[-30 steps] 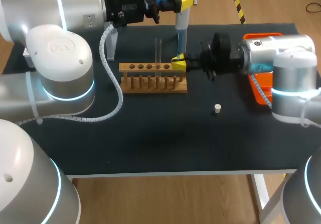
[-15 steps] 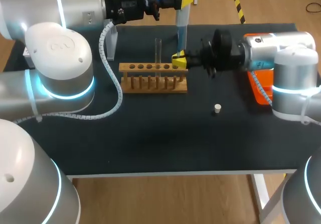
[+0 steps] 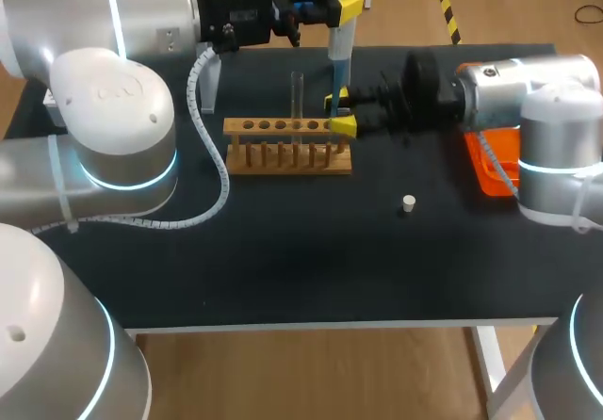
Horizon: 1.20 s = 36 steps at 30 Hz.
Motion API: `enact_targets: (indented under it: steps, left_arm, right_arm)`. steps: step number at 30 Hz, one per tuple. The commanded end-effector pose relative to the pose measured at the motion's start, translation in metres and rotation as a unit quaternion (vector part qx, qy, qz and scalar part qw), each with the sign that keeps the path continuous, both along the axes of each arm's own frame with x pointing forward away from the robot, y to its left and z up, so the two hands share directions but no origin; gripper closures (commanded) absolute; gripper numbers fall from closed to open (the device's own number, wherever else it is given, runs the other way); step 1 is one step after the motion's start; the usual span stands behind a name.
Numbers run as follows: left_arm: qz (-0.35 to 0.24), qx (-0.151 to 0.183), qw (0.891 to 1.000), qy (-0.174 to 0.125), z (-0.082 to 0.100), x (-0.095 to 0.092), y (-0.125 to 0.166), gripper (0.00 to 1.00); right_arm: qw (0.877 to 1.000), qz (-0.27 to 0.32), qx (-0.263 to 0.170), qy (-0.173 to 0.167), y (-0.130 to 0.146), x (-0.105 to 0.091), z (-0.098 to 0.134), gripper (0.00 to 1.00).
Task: Invert the test tube, pick up the pipette, mount the tip to pipette, aspirate from beaker and dispense into the tube, eject the tip, return the pipette, and cap with the stopper.
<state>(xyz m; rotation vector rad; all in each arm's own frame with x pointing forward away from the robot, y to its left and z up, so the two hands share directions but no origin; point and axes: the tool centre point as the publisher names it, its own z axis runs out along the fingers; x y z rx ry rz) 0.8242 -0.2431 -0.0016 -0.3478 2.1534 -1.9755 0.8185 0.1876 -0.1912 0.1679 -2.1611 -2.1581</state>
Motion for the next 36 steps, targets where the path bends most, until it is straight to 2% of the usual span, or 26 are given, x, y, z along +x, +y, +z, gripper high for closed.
enact_targets:
  steps: [1, 12, 20, 23, 36]
  left_arm:
    - [-0.001, -0.002, 1.0, -0.001, -0.001, 0.0, 0.001, 1.0]
    - [-0.001, -0.002, 1.0, -0.001, -0.001, 0.0, 0.001, 1.0]
    - [-0.001, -0.002, 1.0, -0.001, -0.001, 0.0, 0.001, 1.0]
    - [-0.001, -0.002, 1.0, -0.001, -0.001, 0.0, 0.001, 1.0]
    - [-0.001, -0.002, 1.0, -0.001, -0.001, 0.0, 0.001, 1.0]
  right_arm:
    - [1.0, 0.0, 0.001, 0.001, -0.015, -0.01, -0.01, 0.0]
    - [0.998, -0.012, -0.057, -0.002, -0.068, -0.043, -0.046, 0.0]
    - [0.996, -0.03, -0.087, -0.015, -0.108, -0.067, -0.055, 0.0]
    - [0.995, -0.034, -0.095, -0.022, -0.116, -0.073, -0.056, 0.0]
    - [0.995, -0.034, -0.095, -0.022, -0.116, -0.073, -0.056, 0.0]
